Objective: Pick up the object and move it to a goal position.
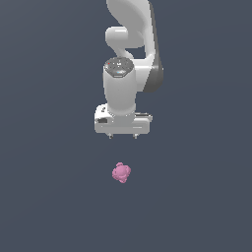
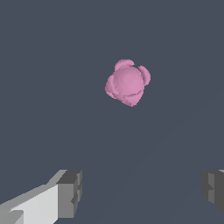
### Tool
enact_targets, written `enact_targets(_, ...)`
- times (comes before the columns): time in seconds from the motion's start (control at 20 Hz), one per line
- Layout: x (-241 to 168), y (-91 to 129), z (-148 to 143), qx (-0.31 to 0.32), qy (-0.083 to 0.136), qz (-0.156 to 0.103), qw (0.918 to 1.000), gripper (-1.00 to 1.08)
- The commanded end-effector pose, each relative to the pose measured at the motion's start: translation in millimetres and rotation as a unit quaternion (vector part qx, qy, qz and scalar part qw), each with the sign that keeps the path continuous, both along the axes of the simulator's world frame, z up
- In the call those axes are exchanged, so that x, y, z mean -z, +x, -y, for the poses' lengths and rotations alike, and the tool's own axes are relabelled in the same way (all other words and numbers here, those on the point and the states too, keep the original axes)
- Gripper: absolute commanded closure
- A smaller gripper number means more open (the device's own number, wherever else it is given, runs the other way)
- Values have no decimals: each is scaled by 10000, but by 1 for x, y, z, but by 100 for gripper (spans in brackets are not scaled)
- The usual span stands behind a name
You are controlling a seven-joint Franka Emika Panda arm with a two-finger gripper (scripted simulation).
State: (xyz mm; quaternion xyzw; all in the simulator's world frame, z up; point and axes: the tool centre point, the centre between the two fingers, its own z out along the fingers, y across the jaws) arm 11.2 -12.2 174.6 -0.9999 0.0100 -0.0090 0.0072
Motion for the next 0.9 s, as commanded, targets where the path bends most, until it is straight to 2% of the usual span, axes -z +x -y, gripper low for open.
enact_targets(0.0, 2, 4, 0, 77, 3, -4, 10000, -92)
enact_targets(0.45, 21, 34, 3, 722, 9, -38, 9974, -92)
enact_targets(0.85, 53, 72, 7, 1615, -9, -79, 9868, -92)
